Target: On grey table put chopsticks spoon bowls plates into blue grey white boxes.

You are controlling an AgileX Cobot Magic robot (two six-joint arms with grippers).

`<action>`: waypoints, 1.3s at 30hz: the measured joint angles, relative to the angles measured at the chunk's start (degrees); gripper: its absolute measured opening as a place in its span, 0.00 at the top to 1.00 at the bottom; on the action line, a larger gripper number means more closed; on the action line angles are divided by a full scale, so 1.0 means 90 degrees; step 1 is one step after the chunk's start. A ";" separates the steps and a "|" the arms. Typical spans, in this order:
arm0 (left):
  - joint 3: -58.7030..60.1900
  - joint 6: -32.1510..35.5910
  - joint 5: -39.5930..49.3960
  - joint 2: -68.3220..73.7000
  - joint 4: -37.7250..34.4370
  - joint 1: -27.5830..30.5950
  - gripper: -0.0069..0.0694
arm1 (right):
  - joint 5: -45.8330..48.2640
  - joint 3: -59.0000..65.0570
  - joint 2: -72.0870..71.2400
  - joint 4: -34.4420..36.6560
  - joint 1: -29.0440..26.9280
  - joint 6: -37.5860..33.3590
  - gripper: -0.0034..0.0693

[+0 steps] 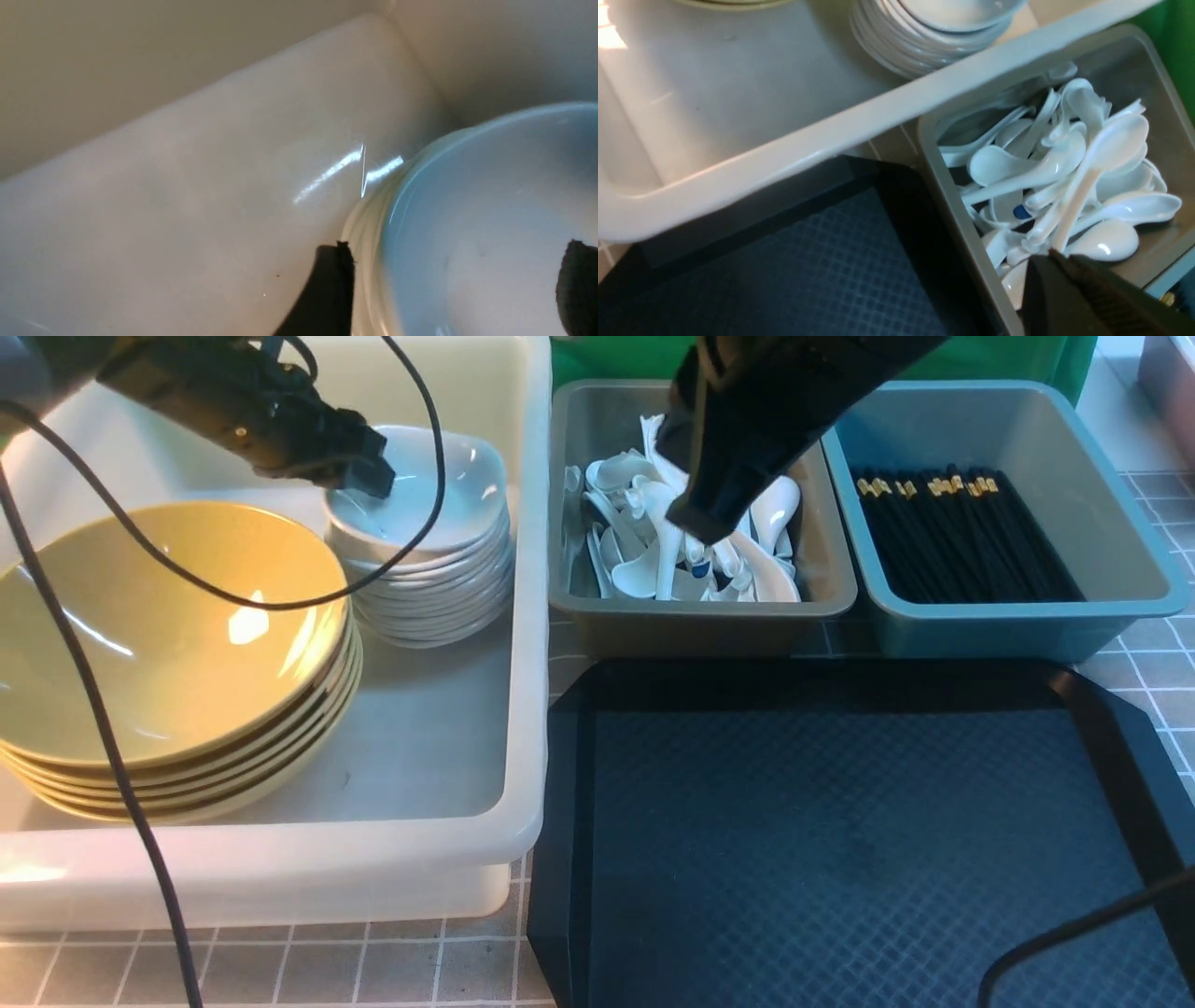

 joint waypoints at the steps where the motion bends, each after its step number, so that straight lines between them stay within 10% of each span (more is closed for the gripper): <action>1: -0.0138 -0.0065 0.0163 -0.0067 0.0062 0.0000 0.13 | 0.0053 0.0000 -0.0010 0.0000 0.0000 0.0000 0.92; 6: -0.1054 -0.0903 0.1248 -0.0908 0.0653 -0.0015 0.22 | 0.0320 0.0000 -0.0272 0.0000 0.0000 0.0221 0.91; 15: 0.0075 -0.1437 0.1861 -0.3629 0.1757 -0.0232 0.88 | 0.0519 0.0694 -0.1796 0.0000 0.0000 0.1034 0.90; 31: 0.7715 -0.1469 -0.1917 -0.9900 0.1783 -0.0244 0.92 | -0.3480 0.5360 -0.5293 0.0445 0.0000 0.1527 0.88; 39: 0.9374 -0.1628 -0.2073 -1.1547 0.1783 -0.0244 0.92 | -0.4174 0.6827 -0.6760 0.0471 0.0000 0.1549 0.87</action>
